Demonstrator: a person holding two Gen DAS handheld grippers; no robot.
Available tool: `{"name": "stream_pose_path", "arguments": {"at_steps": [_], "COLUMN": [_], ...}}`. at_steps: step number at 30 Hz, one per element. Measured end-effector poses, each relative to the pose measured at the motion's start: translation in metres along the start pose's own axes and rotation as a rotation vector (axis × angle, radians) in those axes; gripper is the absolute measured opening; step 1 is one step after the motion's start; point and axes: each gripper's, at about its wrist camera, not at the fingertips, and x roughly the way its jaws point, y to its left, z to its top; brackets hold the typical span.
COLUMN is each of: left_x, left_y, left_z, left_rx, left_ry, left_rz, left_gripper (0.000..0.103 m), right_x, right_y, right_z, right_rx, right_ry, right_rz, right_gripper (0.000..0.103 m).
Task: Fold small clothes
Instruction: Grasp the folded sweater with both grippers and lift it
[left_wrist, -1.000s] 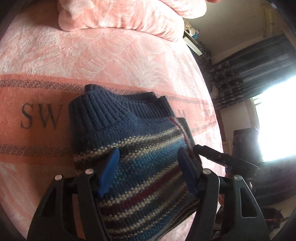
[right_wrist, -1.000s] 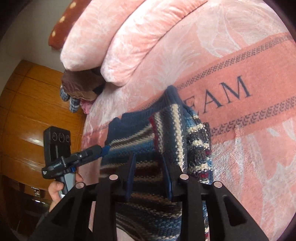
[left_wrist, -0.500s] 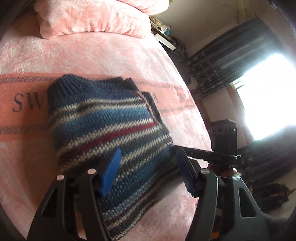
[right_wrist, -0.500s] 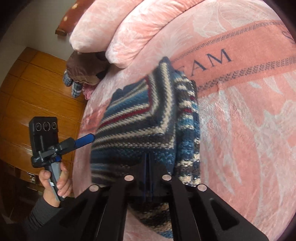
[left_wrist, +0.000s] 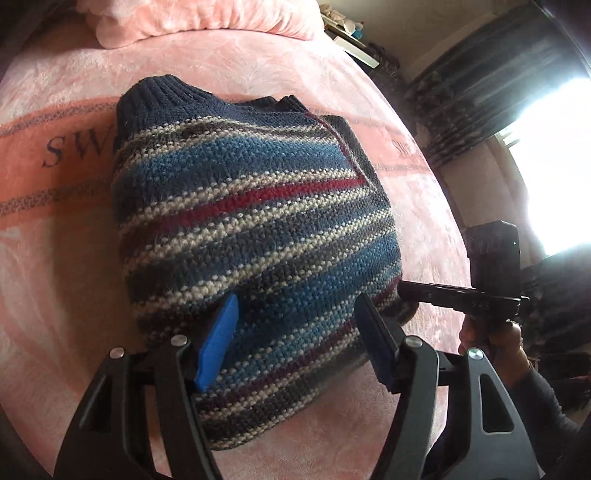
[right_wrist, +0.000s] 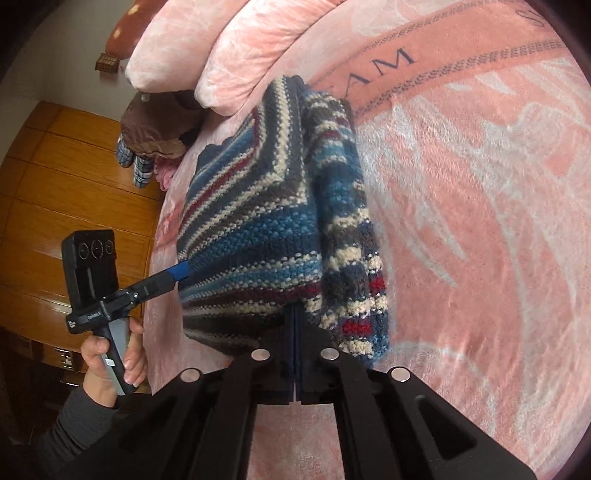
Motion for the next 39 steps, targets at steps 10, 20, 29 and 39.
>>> {"name": "stream_pose_path", "arguments": {"at_steps": [10, 20, 29, 39], "left_x": [-0.052, 0.015, 0.056, 0.045], "left_y": [0.086, 0.129, 0.101, 0.087], "left_z": [-0.046, -0.044, -0.019, -0.003], "left_rx": [-0.309, -0.482, -0.456, -0.462], "left_ry": [-0.079, 0.013, 0.059, 0.092], "left_rz": [-0.118, -0.448, -0.487, -0.360], "left_gripper": [0.099, 0.099, 0.091, 0.039], "right_x": [-0.018, 0.069, 0.101, 0.075], "right_y": [-0.046, -0.034, -0.009, 0.016], "right_z": [0.087, 0.127, 0.132, 0.112], "right_rx": [0.202, 0.124, 0.051, 0.082], "right_ry": [0.030, 0.182, 0.199, 0.102], "right_rz": [0.139, 0.169, 0.190, 0.174], "right_gripper": [0.096, 0.091, 0.079, 0.047]}}
